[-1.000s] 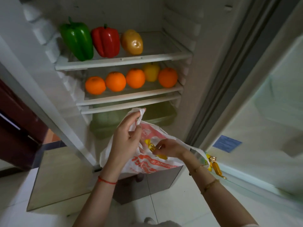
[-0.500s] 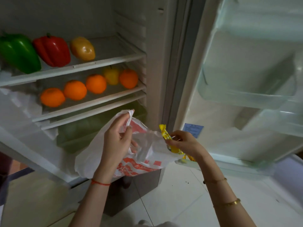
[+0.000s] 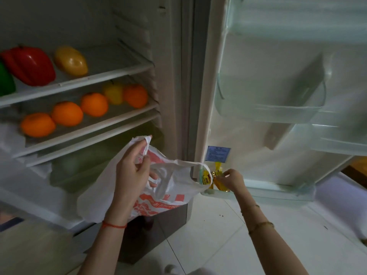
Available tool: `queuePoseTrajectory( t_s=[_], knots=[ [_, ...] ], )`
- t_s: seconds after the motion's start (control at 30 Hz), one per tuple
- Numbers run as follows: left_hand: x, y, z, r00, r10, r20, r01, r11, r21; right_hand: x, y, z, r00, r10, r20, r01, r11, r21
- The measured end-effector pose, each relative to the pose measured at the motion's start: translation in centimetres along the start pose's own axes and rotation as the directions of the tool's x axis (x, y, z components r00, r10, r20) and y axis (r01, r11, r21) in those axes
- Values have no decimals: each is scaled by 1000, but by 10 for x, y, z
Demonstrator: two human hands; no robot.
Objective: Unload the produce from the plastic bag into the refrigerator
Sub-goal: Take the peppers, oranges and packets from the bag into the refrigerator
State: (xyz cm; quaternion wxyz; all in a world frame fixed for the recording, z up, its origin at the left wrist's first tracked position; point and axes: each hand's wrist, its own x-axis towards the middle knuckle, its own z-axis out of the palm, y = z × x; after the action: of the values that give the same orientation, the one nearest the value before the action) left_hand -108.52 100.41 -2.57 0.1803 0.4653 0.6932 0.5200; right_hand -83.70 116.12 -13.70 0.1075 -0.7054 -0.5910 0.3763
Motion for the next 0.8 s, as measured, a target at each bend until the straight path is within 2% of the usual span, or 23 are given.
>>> queuePoseTrajectory(
  t_s=[0.1, 0.23, 0.33, 0.4, 0.5, 0.57, 0.63, 0.7, 0.8],
  knots=[
    [-1, 0, -2, 1000, 3, 8, -3, 1000, 12, 1, -4, 17, 999, 0, 47, 5, 994, -108],
    [-1, -1, -4, 1000, -10, 3, 10, 1000, -7, 5, 2, 30, 999, 2, 45, 5, 986, -169],
    [-1, -3, -8, 1000, 3, 1, -3, 1000, 4, -1, 1, 24, 1000, -9, 8, 10, 991, -135],
    [-1, -3, -9, 1000, 1, -7, -1, 1000, 0, -7, -1, 17, 997, -39, -64, 32, 994, -104],
    [-3, -3, -13, 1000, 7, -15, -7, 1000, -11, -15, -14, 7, 981, -145, -125, 140, 989, -49],
    [-4, -4, -16, 1000, 11, -26, -12, 1000, -9, -25, -28, 2, 975, -213, -56, 216, 975, 49],
    [-7, -3, -19, 999, 15, -42, -15, 1000, -4, -41, -43, 1, 961, -259, 98, 245, 960, 135],
    [-9, -1, -23, 999, 16, -50, -16, 1000, 1, -52, -53, 8, 932, -317, 175, 314, 948, 47],
    [-14, -1, -30, 998, 4, -67, -4, 1000, -4, -61, -65, 18, 910, -401, 106, 412, 902, -128]
  ],
)
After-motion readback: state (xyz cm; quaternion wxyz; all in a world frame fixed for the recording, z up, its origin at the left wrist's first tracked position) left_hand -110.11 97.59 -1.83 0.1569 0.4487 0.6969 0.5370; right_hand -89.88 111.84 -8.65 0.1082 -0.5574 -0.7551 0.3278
